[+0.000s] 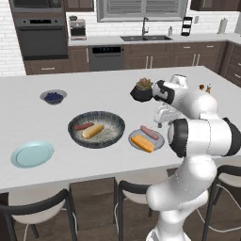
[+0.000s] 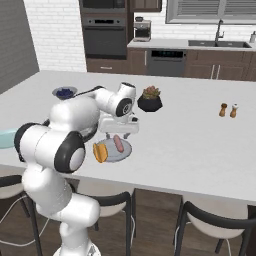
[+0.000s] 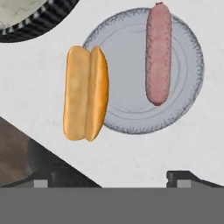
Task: Place one bun and one sausage from the bowl on each plate.
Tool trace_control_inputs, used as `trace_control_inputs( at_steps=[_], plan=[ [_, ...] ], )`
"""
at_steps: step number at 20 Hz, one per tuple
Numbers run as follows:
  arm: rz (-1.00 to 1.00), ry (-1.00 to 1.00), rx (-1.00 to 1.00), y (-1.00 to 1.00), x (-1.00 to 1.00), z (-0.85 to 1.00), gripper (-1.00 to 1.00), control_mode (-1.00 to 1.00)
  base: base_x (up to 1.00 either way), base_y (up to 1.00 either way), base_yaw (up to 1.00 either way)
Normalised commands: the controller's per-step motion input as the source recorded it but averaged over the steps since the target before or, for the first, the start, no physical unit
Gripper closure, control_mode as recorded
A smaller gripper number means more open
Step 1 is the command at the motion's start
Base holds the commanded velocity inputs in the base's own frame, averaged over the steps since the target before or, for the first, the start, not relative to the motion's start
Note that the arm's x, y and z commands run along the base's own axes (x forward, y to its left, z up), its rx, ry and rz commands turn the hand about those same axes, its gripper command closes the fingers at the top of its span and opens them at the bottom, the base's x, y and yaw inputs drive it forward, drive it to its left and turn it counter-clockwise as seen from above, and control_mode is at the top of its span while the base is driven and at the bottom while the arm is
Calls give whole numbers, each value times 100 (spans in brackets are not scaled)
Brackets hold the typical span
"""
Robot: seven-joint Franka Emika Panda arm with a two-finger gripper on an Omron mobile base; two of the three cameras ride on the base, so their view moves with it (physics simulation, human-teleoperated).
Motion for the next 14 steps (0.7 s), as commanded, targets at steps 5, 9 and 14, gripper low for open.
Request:
trace_control_inputs(
  at_steps=[5, 9, 14],
  plan=[
    [-15, 0, 0, 0, -100, 54, -100, -100, 0, 0, 0],
    [-14, -1, -7, 23, -98, 54, -100, -100, 0, 0, 0],
    [-19, 1, -7, 21, -66, 54, -100, -100, 0, 0, 0]
  ],
)
